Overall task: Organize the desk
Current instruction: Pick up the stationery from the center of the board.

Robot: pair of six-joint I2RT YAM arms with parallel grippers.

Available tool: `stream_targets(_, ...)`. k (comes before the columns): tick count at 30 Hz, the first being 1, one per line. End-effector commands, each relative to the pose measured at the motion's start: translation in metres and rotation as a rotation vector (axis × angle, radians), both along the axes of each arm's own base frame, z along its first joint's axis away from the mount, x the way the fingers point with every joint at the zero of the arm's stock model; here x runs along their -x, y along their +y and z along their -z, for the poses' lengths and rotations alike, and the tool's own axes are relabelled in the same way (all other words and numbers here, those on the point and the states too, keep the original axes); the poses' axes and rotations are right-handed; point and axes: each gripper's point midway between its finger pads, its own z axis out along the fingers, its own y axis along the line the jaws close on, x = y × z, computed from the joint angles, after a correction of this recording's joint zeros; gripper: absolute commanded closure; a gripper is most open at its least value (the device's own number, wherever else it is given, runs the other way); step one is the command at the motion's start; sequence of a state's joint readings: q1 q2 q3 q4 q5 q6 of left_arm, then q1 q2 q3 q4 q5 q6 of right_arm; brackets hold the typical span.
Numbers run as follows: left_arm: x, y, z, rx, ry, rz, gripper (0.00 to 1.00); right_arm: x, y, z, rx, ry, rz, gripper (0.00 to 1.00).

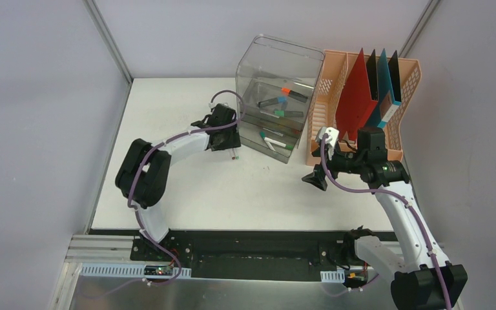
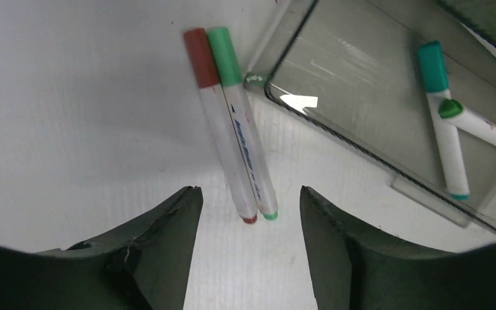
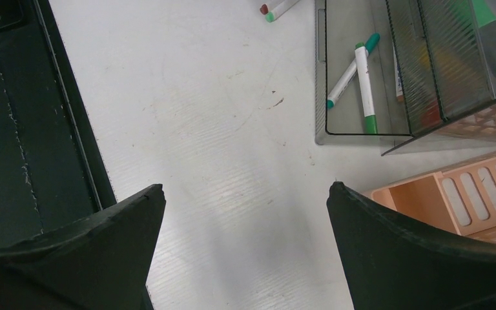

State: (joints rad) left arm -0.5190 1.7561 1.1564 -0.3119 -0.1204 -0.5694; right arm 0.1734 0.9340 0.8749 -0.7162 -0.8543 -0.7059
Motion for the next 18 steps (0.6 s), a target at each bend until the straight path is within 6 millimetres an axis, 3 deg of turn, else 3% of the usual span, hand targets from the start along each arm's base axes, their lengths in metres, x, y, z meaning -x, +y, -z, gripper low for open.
stream_targets(1, -0.011, 0.011, 0.007, -0.034, 0.079, -0.063, 0.45, -0.001, 0.0, -0.006, -0.004, -0.043, -0.016, 0.01)
stream_targets(9, -0.026, 0.016, 0.018, -0.096, 0.096, -0.076, 0.53, 0.0, 0.0, -0.006, -0.007, -0.041, -0.02, 0.01)
stream_targets(18, -0.026, 0.014, 0.028, -0.116, 0.124, -0.057, 0.66, 0.0, 0.001, -0.006, -0.007, -0.04, -0.022, 0.01)
